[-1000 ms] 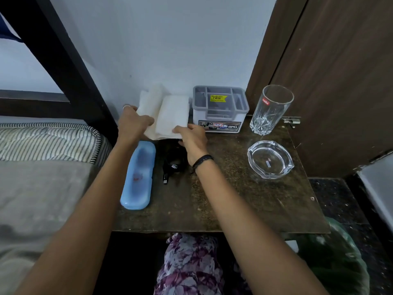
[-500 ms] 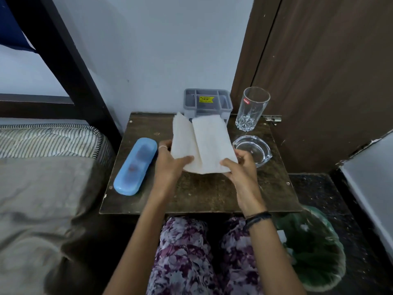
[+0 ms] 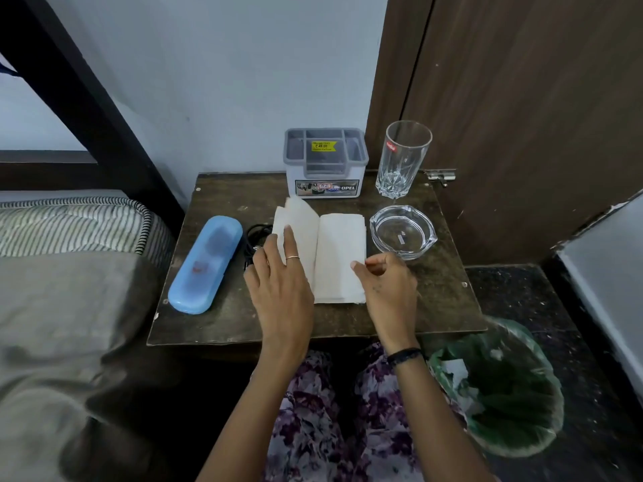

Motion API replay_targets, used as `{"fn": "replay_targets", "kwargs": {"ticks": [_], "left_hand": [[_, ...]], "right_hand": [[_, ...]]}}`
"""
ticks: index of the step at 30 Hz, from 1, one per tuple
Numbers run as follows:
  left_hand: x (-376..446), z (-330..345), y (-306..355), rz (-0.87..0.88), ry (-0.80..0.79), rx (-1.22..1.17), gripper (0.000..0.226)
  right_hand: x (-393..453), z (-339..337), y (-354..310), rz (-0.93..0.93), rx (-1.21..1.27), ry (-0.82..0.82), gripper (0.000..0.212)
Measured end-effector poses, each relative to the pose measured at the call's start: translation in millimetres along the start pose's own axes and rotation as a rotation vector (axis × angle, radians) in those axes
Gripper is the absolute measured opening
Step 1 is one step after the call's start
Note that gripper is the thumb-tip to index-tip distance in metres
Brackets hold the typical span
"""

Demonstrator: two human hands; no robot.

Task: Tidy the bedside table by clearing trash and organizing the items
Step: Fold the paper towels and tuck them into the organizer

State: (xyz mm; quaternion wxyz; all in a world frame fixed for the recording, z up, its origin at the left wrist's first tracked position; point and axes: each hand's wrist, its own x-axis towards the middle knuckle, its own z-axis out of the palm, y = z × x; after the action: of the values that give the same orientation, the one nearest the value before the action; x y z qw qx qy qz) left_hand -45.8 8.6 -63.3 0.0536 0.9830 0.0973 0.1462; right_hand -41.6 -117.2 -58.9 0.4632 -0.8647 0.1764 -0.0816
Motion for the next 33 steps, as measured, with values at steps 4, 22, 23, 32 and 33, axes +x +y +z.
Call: {"fn": "replay_targets", "kwargs": {"ticks": [4, 22, 23, 32, 33], "left_hand": [[-5, 2, 4, 0.043, -0.031, -0.119, 0.068], [-5, -2, 10, -0.199, -0.219, -0.284, 0.078], [-5, -2, 11, -0.201, -0.217, -0.294, 0.077], [1, -9, 18, -0.254, -0.238, -0.710, 0.083], [0, -9, 20, -0.257, -0.235, -0.760, 0.082]], "right_hand": [[-2, 2, 0, -0.001, 0.029, -0.027, 0.018], [-5, 8, 7, -0.018, 0.018, -0.118, 0.027], [-5, 9, 8, -0.018, 0.016, -0.118, 0.028], [-4, 7, 7, 0.005, 0.023, -0.141, 0.031], [-4, 6, 6, 0.016, 0.028, -0.146, 0.031]]}}
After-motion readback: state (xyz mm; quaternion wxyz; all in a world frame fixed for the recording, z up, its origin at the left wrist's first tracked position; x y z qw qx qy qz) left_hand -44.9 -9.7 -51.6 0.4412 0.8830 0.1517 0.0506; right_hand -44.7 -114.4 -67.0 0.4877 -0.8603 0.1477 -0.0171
